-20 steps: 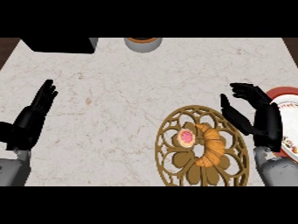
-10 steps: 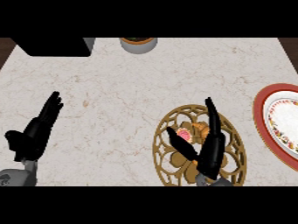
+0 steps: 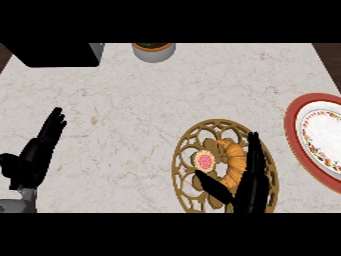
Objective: Pick the croissant from the placemat and place it in the plate
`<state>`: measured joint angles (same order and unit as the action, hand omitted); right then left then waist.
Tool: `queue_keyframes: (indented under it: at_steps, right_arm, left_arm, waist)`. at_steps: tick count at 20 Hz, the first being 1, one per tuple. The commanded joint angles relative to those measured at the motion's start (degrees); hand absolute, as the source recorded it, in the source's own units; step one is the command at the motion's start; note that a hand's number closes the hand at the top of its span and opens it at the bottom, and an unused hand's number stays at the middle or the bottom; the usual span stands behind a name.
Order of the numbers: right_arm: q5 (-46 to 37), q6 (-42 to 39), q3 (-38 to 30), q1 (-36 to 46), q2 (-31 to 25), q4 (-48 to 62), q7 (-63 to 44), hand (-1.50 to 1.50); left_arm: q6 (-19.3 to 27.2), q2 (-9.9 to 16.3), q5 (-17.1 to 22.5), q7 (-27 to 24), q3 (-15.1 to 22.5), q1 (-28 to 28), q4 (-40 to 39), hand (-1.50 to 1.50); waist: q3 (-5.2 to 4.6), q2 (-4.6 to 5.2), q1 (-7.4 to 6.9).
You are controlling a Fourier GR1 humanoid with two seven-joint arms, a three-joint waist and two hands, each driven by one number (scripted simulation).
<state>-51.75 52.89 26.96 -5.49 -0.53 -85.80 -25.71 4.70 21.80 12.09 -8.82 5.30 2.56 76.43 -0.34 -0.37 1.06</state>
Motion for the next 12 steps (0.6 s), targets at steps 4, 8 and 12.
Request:
queue_keyframes:
  at_steps: [4,8,12]
  right_arm:
    - [-12.3,-23.9,0.4,-4.0,-0.5,-8.3,-19.7,-1.50]
    - [-16.0,-35.8,3.9,-2.6,0.5,-18.6,-33.0,-1.50]
    - [-15.7,-42.5,6.7,1.7,0.5,-20.4,-44.2,-1.50]
  left_arm:
    - [0.4,-1.2,-0.8,-0.5,0.4,0.9,-0.3,0.00]
    - [2.2,-2.2,-2.0,3.4,1.3,2.3,1.5,0.00]
    - [-2.4,-0.5,-0.6,-1.2,-1.2,1.4,-1.9,0.00]
  waist:
    - [-0.02,0.16,0.19]
    - [0.23,0.15,-0.46]
    - [0.25,0.37,-1.01]
